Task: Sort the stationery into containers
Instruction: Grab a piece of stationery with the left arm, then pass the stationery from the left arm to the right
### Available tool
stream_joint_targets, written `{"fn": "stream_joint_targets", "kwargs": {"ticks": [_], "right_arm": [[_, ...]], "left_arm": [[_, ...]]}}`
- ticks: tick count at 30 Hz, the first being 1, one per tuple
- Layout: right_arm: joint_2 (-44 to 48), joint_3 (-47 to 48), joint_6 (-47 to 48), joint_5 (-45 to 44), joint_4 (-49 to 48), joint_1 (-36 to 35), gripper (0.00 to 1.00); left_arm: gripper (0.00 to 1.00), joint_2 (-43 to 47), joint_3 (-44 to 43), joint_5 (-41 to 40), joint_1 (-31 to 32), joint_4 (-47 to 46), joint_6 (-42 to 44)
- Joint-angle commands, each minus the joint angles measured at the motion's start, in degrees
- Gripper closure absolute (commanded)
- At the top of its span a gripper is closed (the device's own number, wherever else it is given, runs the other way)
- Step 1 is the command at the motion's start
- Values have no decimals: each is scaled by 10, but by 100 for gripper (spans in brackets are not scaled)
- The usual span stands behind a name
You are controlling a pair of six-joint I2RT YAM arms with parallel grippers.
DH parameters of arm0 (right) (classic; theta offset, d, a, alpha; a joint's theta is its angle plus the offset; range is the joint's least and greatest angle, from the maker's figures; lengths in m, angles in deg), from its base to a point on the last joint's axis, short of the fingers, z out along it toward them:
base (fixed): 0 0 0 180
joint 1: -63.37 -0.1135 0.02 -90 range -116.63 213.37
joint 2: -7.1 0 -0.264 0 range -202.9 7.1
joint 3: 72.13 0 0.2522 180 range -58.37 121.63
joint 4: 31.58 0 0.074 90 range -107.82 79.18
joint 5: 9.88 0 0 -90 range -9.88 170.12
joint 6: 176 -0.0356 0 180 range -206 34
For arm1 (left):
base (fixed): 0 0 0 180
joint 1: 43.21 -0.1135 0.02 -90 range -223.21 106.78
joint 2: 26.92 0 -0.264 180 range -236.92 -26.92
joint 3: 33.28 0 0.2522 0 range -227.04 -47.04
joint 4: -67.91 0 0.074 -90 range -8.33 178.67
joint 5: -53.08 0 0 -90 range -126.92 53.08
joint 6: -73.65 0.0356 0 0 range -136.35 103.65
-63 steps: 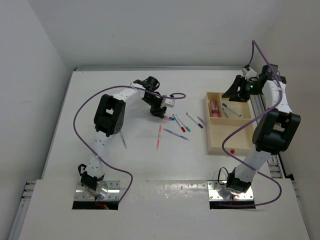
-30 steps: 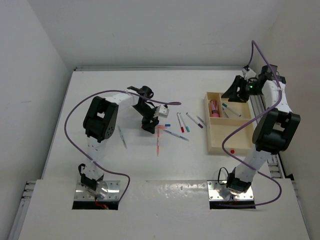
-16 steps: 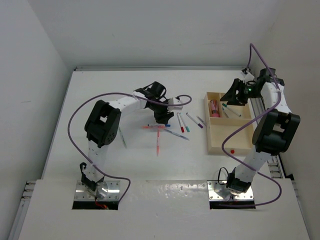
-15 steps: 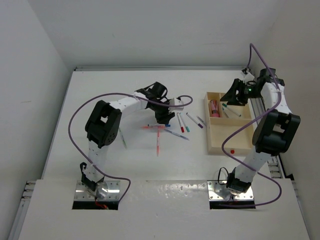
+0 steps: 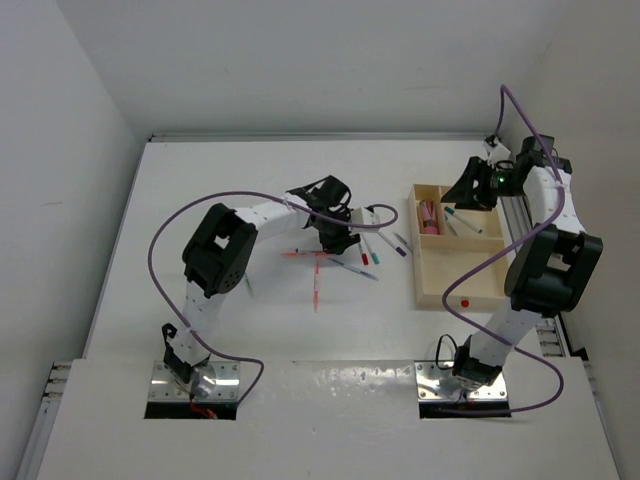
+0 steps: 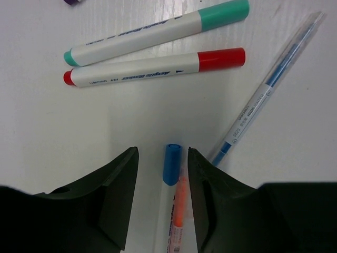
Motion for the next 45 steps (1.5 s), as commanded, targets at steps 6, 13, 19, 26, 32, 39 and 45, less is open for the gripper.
{"fn": "stream_joint_targets", "kwargs": {"ticks": [6,13,19,26,32,39,45], "right_arm": [[31,-3,28,3,1,-2,44],[50,-15,17,6,-36,-7,44],[72,-15,17,-2,-57,-28,44],[122,-59,-29,1,-123,-53,44],[173,-113,-57,-1,-229,-70,38],[184,-129,-158,28,-342,-145,30],[147,-92,-231,28,-373,-294,15]], "left_arm": [[59,-23,-12,-73,18,-6,11],[75,-52,-32,-86,21,16,18],[95,-70,-75,-86,10,33,14],[100,-59,-156,-51,-46,13,-60],[100,26,-171,100,-120,-98,-301],[100,153,-7,233,-174,-522,-667],[100,194,65,234,-175,-727,-891]]}}
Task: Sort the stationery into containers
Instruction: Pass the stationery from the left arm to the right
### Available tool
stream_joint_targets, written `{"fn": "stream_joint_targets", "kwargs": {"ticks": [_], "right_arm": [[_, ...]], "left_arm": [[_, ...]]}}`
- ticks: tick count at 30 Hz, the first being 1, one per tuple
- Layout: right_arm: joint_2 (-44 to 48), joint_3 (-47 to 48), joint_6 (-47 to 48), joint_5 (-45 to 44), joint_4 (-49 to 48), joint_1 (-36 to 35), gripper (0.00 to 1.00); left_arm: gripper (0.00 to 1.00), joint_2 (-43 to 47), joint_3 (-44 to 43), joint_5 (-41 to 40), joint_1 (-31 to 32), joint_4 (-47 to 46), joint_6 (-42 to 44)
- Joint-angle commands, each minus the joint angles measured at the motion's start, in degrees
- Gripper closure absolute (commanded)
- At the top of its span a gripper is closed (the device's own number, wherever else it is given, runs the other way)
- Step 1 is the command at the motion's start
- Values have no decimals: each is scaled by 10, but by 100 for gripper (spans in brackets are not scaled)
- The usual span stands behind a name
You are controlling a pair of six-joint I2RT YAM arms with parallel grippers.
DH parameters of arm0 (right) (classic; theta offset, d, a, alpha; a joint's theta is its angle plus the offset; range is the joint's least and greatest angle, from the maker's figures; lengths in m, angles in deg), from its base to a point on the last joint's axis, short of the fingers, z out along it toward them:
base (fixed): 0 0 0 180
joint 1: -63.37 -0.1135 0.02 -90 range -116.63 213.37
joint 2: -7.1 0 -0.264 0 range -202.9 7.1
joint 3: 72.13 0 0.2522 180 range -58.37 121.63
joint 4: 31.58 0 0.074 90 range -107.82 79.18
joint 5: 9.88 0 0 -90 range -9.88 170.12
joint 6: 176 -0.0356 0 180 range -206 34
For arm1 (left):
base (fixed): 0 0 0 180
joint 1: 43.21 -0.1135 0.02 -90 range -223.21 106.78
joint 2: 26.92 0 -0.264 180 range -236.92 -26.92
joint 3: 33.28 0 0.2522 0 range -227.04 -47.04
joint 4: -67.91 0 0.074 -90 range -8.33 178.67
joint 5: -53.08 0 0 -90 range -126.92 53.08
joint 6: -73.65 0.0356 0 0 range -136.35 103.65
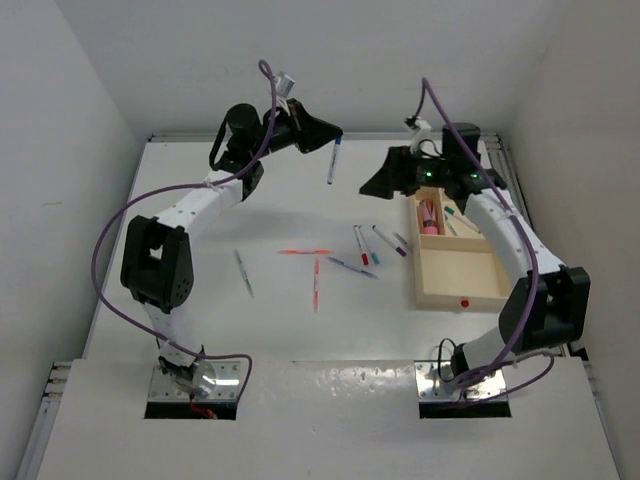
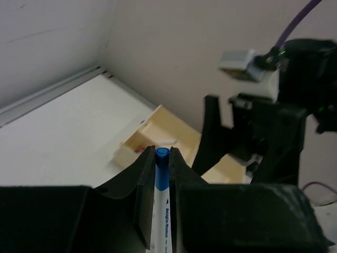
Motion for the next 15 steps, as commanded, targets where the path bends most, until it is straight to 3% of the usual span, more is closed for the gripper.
{"fn": "stream_joint_targets", "kwargs": {"ticks": [1,5,12,15], "right_arm": [[-18,42,-69,19,-73,-48,15],[-53,74,-130,26,-111,-84,14],[-77,100,-121,-17,-127,-121,15],[-87,111,-123,-27,-141,-130,36]], "left_arm": [[100,25,35,27,7,-190,-188],[100,40,46,29,13,-219,-213],[100,49,68,23,17,-262,-261],[100,50,76,18,17,-280,-276]]}}
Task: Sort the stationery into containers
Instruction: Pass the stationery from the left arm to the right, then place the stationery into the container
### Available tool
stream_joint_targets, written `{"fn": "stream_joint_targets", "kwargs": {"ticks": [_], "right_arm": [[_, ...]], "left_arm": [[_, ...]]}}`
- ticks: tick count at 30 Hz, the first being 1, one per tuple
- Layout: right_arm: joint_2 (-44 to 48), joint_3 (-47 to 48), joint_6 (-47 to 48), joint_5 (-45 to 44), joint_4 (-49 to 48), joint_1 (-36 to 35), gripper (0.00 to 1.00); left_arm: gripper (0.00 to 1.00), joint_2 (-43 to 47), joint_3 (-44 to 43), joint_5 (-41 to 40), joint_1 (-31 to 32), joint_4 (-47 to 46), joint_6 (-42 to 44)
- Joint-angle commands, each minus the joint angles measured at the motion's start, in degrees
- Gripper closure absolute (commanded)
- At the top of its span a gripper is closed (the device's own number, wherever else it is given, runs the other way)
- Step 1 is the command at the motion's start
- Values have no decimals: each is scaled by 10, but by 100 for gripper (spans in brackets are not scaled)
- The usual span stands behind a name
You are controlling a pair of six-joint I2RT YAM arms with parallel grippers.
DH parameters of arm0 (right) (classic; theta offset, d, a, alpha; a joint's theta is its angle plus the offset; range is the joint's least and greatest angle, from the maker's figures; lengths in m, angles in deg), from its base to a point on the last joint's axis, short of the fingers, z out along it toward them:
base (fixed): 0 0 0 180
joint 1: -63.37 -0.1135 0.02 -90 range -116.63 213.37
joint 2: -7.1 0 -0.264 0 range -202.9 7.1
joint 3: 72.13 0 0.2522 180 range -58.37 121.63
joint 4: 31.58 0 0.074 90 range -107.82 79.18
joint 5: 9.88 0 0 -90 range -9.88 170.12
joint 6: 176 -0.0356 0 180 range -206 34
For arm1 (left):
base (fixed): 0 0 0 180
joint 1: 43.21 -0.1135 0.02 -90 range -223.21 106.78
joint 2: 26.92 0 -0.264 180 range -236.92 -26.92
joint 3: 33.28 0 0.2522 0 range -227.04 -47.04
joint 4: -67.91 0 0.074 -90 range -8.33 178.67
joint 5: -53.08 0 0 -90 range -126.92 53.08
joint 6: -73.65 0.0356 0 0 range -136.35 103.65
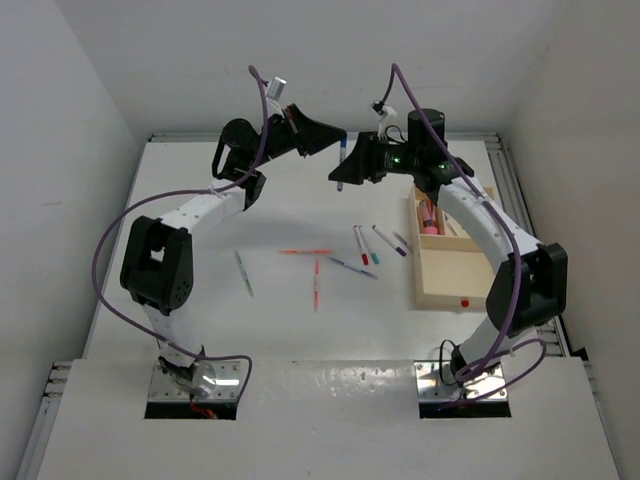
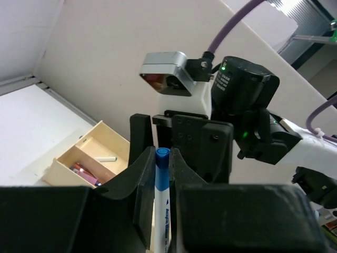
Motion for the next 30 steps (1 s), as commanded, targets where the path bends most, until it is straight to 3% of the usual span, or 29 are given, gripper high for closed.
{"fn": "stream_joint_targets", "kwargs": {"ticks": [1,2,5,6,7,8,9,10,14,17,19,20,23,30], "right_arm": [[-10,30,-11,-26,-46,-10,44],[-11,31,-14,-25,-56,-9,60],[-3,28,-13,-25,-58,-1,92],[1,18,-13,-24,-55,11,96],[16,13,-4,-24,-48,20,99],[23,10,7,-28,-34,40,100],[28,10,19,-29,7,55,100],[39,14,63,-30,38,68,100],[38,44,194,-93,206,168,100],[11,72,268,-115,309,243,100],[-9,79,318,-144,360,267,100],[-27,75,326,-168,370,287,100],[-69,67,356,-195,373,310,100],[-154,85,360,-273,376,324,100]], "left_arm": [[100,35,8,-1,6,-68,-40],[100,35,11,0,7,-69,-42],[98,36,10,1,4,-56,-32],[68,38,7,-2,2,-18,-24],[51,37,-1,-3,-7,10,-9],[40,38,-23,-3,-11,42,33],[11,37,-37,-6,-21,129,61],[2,35,-49,-10,-28,168,95],[0,29,-105,-53,-43,428,313],[0,45,-109,-178,-19,551,450],[0,52,-94,-273,13,574,522],[0,55,-87,-331,30,581,532],[0,49,-79,-368,50,594,565],[0,36,-76,-375,61,592,546]]}}
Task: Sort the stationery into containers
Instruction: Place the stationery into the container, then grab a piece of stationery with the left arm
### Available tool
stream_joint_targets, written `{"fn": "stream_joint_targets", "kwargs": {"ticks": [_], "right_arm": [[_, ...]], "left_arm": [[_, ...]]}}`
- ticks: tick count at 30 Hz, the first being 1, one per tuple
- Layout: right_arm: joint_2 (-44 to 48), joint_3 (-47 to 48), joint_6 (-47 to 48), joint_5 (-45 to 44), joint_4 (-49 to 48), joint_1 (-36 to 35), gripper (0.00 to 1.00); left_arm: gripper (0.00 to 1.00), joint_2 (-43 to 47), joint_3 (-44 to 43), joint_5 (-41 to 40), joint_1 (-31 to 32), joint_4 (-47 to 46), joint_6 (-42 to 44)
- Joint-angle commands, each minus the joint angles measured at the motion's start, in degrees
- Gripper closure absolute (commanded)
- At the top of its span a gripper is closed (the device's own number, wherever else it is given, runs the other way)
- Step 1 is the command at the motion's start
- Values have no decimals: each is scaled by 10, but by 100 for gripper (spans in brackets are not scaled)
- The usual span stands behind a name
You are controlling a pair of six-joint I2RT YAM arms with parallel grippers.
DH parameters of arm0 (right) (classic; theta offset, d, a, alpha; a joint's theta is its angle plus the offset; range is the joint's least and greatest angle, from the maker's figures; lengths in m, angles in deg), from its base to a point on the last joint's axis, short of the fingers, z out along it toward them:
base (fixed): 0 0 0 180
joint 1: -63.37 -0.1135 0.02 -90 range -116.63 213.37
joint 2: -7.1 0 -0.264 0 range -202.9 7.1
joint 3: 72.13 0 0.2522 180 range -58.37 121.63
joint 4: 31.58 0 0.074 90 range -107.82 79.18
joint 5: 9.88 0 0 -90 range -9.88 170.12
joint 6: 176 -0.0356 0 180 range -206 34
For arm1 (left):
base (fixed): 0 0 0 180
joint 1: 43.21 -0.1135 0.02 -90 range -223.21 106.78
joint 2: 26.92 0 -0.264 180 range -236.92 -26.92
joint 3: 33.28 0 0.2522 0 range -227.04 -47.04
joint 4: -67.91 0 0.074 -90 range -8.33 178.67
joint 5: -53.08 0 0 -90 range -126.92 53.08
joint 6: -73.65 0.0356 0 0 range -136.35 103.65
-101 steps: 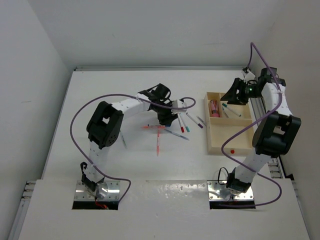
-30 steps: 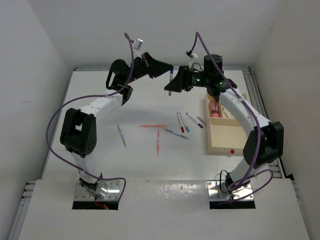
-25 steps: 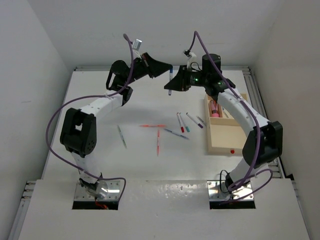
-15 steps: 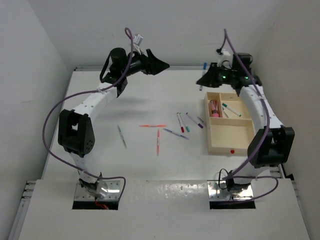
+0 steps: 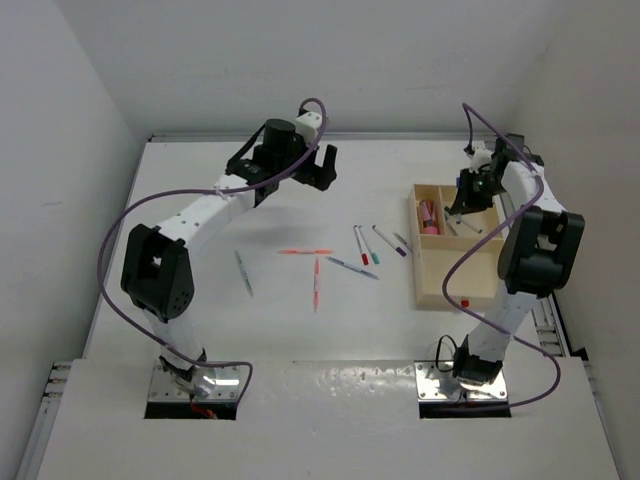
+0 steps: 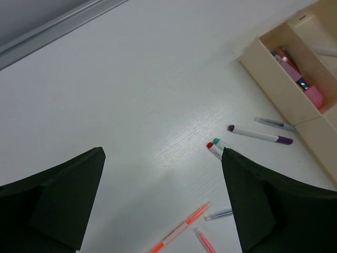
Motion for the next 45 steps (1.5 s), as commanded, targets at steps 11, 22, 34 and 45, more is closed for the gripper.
{"fn": "stream_joint_targets", "kwargs": {"ticks": [11,22,34,45], "right_arm": [[-60,16,45,-87,15,3,100],[-72,9,55,-106,42,0,75],[-49,47,39,-75,96,-4,45],[17,62,19,-3,125,-15,44]], "left_arm": [[0,-41,5,-43,29,1,-14],[8,-138,-57,-145,84,49,-97],[24,-184,-51,-221,149,66,-152],[35,-230,-88,-208,160,78,-177]]}}
